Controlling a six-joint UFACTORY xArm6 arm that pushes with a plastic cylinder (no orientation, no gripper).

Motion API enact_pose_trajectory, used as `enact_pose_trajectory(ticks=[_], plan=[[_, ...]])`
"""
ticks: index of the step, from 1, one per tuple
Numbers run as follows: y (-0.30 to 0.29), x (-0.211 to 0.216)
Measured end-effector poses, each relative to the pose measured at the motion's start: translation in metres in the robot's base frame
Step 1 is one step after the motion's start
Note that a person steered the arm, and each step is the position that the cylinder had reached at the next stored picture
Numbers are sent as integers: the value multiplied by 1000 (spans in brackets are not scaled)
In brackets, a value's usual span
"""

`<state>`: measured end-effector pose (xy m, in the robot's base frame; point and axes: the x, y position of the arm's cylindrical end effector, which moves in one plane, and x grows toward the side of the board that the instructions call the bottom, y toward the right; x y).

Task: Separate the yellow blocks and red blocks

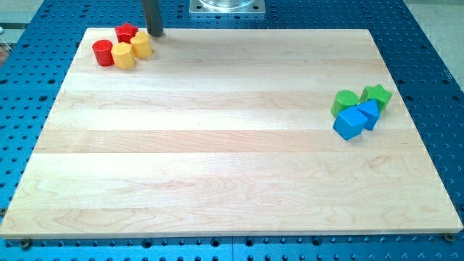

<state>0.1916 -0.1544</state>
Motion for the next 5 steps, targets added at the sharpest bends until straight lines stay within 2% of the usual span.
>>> enact_pose_trajectory(ticks=[4,5], plan=[[0,0],[10,53]])
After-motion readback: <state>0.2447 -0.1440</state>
